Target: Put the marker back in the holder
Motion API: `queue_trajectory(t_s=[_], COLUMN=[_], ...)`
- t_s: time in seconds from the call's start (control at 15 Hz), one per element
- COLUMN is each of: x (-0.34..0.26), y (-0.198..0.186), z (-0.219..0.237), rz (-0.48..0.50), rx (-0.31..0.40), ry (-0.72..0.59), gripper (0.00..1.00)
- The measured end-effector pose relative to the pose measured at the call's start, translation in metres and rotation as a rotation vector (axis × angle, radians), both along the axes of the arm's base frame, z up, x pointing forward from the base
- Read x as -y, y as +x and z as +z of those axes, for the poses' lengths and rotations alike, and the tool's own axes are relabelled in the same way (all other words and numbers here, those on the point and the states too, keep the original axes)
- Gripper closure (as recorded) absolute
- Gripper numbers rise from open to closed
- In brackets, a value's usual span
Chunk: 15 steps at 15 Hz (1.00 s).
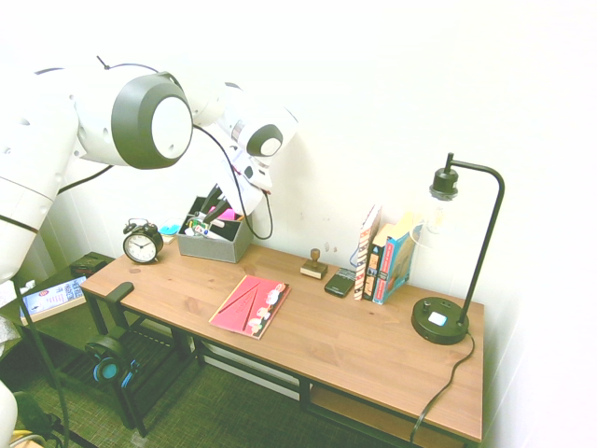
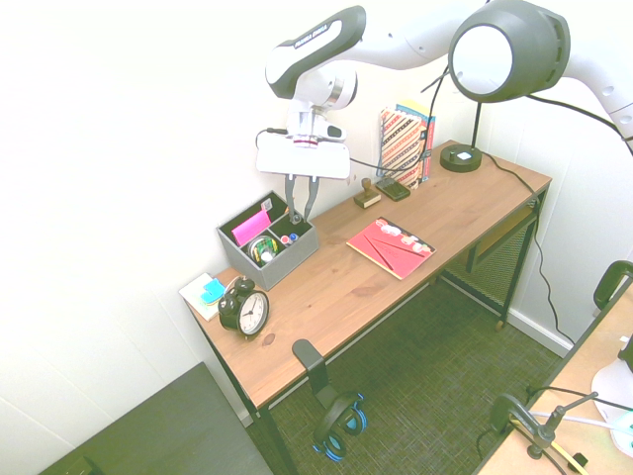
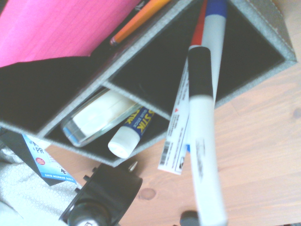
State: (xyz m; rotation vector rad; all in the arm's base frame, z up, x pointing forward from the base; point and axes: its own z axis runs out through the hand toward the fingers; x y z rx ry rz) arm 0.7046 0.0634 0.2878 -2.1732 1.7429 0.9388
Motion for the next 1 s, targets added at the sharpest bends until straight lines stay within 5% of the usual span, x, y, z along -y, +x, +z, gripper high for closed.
queue_trajectory(t_s=[0.33,1.0], x=[0.005,0.054], y=[-0.014,-0.143], z=[0.052,0.195], rz=[0.086,0.480], rx=[0.065,0.299], ry=[-0.044,-0.437], gripper=[0.00,0.00])
